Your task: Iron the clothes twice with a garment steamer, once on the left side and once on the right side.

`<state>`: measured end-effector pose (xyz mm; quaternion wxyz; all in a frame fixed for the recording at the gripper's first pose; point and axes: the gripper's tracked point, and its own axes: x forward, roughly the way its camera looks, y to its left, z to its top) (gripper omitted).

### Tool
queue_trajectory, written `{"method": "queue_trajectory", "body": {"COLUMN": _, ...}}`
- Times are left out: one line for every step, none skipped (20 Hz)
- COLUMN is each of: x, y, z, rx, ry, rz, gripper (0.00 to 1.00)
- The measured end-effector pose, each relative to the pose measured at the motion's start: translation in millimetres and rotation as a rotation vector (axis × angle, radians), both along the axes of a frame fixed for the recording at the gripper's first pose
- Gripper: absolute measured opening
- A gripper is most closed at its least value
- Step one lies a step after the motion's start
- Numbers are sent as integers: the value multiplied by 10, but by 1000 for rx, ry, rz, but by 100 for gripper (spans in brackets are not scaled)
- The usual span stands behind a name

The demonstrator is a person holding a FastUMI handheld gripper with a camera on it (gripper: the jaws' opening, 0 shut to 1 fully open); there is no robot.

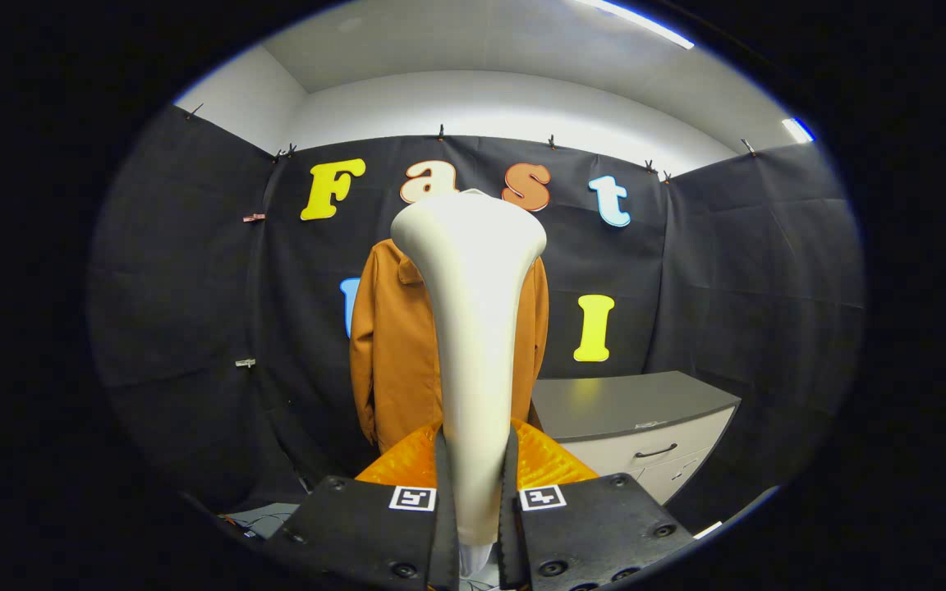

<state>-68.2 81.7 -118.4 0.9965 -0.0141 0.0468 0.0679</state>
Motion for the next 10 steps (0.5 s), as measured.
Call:
{"method": "queue_trajectory", "body": {"x": -30, "y": -22, "z": -2, "rx": 1, "ry": 1, "rz": -1, "gripper": 22}}
{"method": "queue_trajectory", "body": {"x": -48, "y": -45, "z": -9, "rx": 0, "ry": 3, "rz": 0, "gripper": 22}}
{"method": "queue_trajectory", "body": {"x": -63, "y": -49, "z": -23, "rx": -2, "ry": 6, "rz": 2, "gripper": 22}}
{"method": "queue_trajectory", "body": {"x": -73, "y": -63, "z": -25, "rx": -2, "ry": 7, "rz": 4, "gripper": 22}}
{"method": "queue_trajectory", "body": {"x": -83, "y": -83, "z": -11, "rx": 0, "ry": 5, "rz": 4, "gripper": 22}}
{"method": "queue_trajectory", "body": {"x": -86, "y": -114, "z": 9, "rx": -1, "ry": 2, "rz": 2, "gripper": 22}}
{"method": "queue_trajectory", "body": {"x": -82, "y": -138, "z": 23, "rx": -1, "ry": -2, "rz": 1, "gripper": 22}}
{"method": "queue_trajectory", "body": {"x": -82, "y": -160, "z": 31, "rx": -1, "ry": -4, "rz": -1, "gripper": 22}}
{"method": "queue_trajectory", "body": {"x": -72, "y": -168, "z": 34, "rx": 0, "ry": -6, "rz": -3, "gripper": 22}}
{"method": "queue_trajectory", "body": {"x": -72, "y": -177, "z": 38, "rx": 2, "ry": -5, "rz": -4, "gripper": 22}}
